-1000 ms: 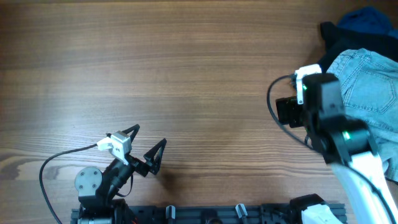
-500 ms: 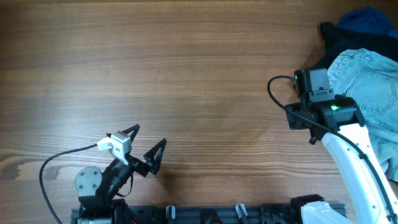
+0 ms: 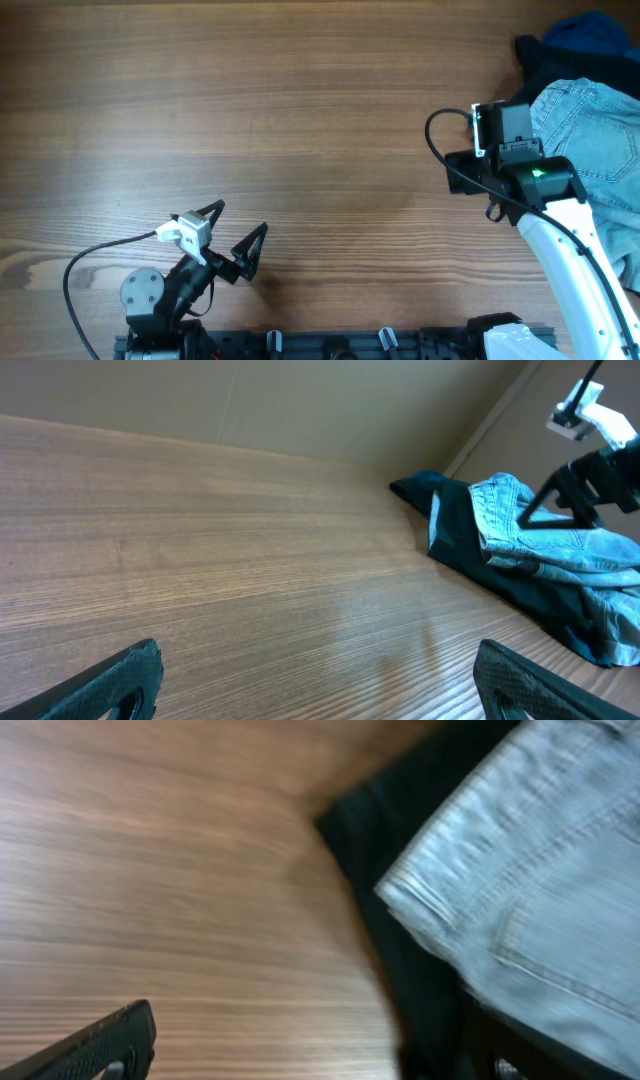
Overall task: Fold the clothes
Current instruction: 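Move the right gripper forward and right toward the light-blue jeans, then lower the right gripper onto the jeans' waistband edge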
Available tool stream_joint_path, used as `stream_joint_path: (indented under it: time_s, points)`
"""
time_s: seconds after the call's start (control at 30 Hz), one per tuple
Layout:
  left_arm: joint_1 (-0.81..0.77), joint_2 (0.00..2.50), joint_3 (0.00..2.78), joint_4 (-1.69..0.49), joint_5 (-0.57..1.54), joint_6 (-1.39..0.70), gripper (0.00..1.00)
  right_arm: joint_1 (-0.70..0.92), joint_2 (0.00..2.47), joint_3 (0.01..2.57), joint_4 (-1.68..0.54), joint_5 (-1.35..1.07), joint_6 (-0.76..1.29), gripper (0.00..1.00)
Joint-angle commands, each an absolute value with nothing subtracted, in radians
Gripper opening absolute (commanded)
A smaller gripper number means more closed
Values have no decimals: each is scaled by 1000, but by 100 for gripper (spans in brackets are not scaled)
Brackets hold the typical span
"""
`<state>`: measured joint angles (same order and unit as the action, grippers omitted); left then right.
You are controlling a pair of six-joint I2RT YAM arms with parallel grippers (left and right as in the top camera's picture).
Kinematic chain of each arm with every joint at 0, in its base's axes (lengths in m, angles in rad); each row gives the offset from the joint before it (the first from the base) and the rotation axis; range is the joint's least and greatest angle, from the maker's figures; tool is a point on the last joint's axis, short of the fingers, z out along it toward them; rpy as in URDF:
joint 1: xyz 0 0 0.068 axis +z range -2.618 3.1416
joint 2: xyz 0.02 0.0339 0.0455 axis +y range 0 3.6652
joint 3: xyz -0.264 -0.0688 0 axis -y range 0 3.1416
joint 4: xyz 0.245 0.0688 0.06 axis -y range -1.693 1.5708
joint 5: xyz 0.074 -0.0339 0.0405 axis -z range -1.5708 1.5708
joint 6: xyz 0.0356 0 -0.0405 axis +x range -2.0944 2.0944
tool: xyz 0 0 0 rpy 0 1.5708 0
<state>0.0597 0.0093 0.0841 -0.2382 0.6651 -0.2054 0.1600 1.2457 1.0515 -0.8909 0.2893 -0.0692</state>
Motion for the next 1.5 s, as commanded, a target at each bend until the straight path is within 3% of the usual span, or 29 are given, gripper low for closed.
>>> stream_joint_path:
  time_s: [0.0,0.17,0.33,0.57,1.07,1.47]
  points:
    - [56,9,76,-234,680,-218,100,156,1265,1021,-873,226,-65,100]
    - [56,9,76,-234,680,-218,100,156,1341,999,-888,424,-80,100]
    - [56,9,76,-234,680,-218,100,156,1468,999,-882,454,-114,100]
    - [56,9,76,-234,680,-218,100,155,1588,999,-848,772,-113,100]
    - [56,9,76,-234,680,-217,100,130,1625,992,-662,876,-263,100]
    - [56,9,76,-234,680,-218,100,94,1644,987,-656,865,-445,100]
